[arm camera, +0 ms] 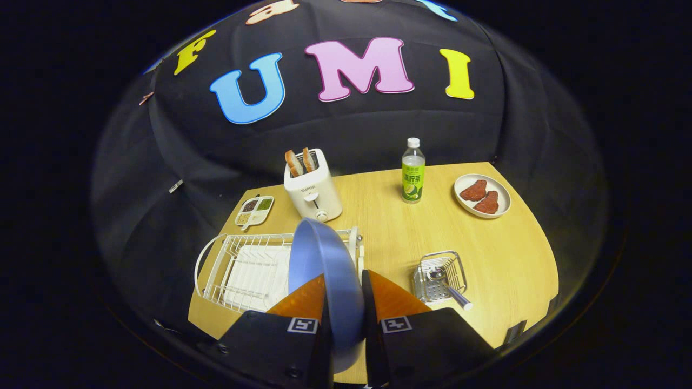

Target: Take the plate from the dish rack, then take the spoon from the basket and place it into the plate.

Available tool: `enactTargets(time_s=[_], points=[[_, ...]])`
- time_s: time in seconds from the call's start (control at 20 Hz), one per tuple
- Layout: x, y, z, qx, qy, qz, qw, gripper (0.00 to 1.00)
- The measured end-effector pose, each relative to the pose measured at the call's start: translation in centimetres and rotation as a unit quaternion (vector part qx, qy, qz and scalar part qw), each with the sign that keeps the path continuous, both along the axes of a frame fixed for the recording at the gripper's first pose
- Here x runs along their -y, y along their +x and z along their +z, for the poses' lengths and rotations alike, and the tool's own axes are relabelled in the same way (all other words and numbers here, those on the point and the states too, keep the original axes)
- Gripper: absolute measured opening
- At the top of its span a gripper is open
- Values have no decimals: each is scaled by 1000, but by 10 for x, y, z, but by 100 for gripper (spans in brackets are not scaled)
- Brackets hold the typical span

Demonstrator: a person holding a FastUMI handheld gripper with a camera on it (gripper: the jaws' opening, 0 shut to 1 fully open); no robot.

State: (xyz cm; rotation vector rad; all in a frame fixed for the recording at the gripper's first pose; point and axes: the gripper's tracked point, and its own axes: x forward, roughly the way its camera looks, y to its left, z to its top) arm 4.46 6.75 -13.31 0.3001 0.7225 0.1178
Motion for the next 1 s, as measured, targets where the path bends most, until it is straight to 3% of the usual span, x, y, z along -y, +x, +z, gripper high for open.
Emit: enactTargets(time_s=[0.35,0.5,0.7,1.0], points=[[75,-87,-39,-63,76,-38,994,27],[98,-108,-62,-79,89,-36,992,27],[113,-118,-110,-105,104,-17,989,27],[107,-97,-169,-128,151,20,980,27]])
